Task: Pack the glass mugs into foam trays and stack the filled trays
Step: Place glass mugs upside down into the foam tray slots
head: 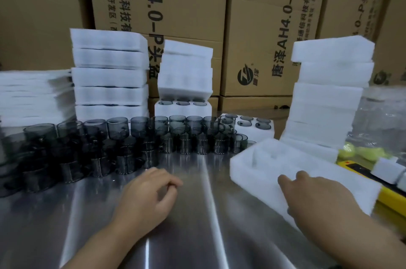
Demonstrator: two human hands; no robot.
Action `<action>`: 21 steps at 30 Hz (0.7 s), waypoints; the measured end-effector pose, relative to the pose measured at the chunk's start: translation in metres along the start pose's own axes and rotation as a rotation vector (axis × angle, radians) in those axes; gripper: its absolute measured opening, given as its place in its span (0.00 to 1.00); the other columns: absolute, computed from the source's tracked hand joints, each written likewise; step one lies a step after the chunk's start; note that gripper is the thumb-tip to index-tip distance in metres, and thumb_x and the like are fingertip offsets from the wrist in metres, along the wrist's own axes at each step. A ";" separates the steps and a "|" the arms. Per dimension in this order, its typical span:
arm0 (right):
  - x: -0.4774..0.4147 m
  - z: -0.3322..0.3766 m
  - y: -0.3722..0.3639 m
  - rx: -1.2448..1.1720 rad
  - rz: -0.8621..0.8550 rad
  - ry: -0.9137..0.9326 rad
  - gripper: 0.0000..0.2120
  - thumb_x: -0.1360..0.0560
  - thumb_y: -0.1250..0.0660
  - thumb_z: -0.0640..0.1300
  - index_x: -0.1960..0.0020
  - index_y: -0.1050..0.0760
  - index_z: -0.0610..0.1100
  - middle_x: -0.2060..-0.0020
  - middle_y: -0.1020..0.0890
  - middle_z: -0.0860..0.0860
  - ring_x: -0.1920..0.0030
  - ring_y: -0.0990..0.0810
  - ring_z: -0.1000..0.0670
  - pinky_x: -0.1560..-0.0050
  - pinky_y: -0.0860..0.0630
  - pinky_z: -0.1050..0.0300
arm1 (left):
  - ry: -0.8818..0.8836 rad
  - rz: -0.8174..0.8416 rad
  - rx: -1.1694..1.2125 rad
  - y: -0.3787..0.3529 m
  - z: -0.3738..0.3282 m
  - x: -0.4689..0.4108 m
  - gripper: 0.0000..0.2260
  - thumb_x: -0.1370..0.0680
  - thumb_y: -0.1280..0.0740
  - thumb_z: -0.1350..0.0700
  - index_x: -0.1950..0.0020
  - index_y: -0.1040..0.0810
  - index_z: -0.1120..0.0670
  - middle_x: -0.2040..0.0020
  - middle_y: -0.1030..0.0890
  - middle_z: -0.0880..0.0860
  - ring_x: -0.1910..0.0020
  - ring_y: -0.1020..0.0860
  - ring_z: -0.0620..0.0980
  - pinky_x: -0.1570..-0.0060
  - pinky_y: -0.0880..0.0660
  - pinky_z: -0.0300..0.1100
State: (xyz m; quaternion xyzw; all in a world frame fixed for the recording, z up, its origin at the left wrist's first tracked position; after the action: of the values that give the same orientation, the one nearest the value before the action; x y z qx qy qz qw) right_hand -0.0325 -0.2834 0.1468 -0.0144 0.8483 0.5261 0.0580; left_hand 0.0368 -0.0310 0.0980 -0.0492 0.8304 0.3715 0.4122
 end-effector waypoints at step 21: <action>-0.038 0.113 0.029 -0.562 -0.329 0.790 0.15 0.22 0.43 0.56 0.36 0.35 0.61 0.47 0.30 0.55 0.51 0.27 0.48 0.51 0.31 0.54 | 0.465 0.052 0.415 0.062 0.067 -0.017 0.19 0.23 0.35 0.67 0.60 0.14 0.45 0.61 0.14 0.50 0.57 0.17 0.46 0.56 0.24 0.43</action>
State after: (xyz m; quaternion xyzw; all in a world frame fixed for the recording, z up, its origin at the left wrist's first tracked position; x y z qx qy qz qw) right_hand 0.0123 -0.1709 0.1275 -0.3607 0.6178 0.6721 -0.1911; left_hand 0.0679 0.0537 0.1199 -0.0265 0.9616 0.1831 0.2028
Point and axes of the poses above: each hand's wrist, its own x-axis away from the middle knuckle, its own y-axis out of the back of the hand, z = x × y, the point moved 3 cm from there along -x, towards the middle knuckle
